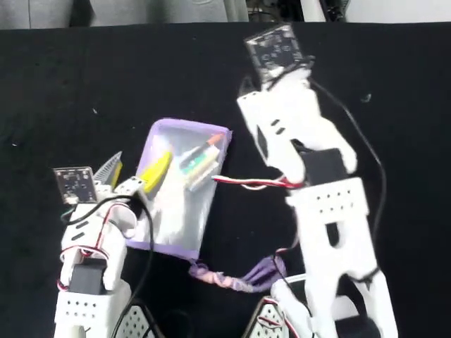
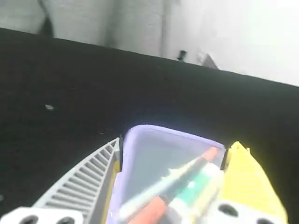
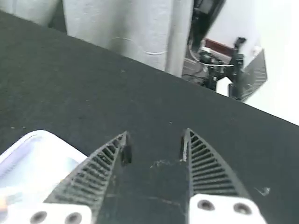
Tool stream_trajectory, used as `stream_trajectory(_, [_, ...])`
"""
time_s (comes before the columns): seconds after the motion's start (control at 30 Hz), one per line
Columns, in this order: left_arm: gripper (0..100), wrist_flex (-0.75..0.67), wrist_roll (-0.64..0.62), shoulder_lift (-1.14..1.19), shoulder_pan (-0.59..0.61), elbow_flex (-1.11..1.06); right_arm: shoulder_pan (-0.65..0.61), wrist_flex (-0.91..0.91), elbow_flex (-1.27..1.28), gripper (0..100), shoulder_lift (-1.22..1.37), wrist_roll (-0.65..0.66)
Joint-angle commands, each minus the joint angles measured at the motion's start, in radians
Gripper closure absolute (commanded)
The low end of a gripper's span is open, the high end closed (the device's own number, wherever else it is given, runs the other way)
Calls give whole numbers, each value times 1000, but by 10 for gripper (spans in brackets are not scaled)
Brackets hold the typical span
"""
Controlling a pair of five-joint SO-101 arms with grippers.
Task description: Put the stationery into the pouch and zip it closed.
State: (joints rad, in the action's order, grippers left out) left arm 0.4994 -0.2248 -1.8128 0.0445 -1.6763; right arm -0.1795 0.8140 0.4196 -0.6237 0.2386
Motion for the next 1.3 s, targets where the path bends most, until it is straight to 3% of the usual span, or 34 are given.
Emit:
stream_trajectory(0.0, [648,-21,-11,-11,73,7,64,64,-59,819,-76,-9])
stream_trajectory(0.2, [661,-20,-11,-11,156,59,146,195,-59,819,-143,-9])
stream_trajectory(0.4, [855,2,-9,-11,239,124,198,288,-58,819,-262,-9])
stream_trajectory(0.53, [954,155,-2,-11,278,240,216,381,-56,819,-361,-9])
stream_trajectory(0.7, [970,404,-2,-11,298,437,215,459,-19,823,-509,-9])
stream_trajectory(0.9, [970,707,35,-11,292,654,209,456,97,975,-716,-9])
stream_trajectory(1.27, [970,879,195,-14,289,691,209,454,349,977,-1084,-2])
